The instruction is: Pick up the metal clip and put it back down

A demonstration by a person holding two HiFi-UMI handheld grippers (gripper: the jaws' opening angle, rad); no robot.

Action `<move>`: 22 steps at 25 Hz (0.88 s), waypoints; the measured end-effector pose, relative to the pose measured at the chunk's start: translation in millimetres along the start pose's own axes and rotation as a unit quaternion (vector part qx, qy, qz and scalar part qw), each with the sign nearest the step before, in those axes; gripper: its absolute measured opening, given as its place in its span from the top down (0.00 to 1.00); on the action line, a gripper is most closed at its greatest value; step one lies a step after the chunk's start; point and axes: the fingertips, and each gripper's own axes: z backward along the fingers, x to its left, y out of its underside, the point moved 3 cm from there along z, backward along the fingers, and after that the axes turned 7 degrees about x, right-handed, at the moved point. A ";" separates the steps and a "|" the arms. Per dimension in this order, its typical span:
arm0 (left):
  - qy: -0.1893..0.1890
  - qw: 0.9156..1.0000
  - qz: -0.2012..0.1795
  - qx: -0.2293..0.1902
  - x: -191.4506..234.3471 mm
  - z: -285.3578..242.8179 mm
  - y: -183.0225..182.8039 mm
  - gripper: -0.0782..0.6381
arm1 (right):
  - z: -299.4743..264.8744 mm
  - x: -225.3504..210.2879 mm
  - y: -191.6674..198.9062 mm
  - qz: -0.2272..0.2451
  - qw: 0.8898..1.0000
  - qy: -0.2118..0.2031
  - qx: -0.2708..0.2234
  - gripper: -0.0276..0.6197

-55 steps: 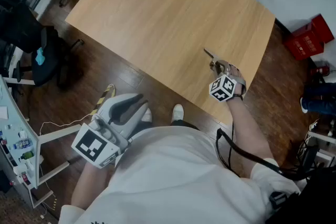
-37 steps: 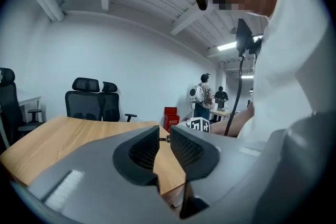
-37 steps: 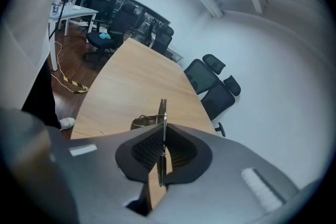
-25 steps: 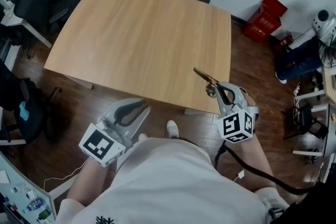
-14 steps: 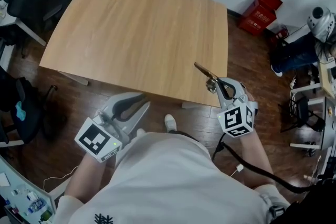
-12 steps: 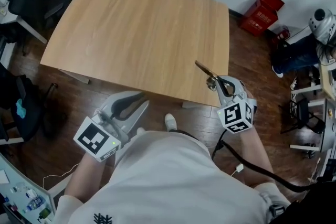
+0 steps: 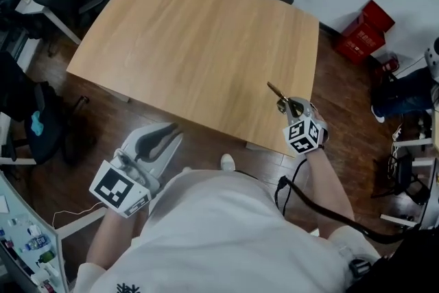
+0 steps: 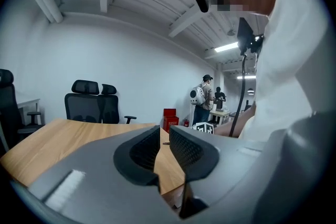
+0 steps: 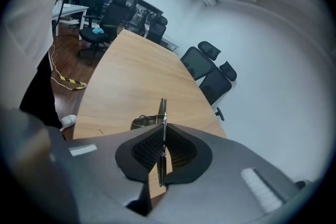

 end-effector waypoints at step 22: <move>-0.046 0.997 0.012 0.063 -49.9 -42.9 -11.6 0.82 | -83.4 53.7 20.5 0.087 0.996 -0.020 -0.027 0.92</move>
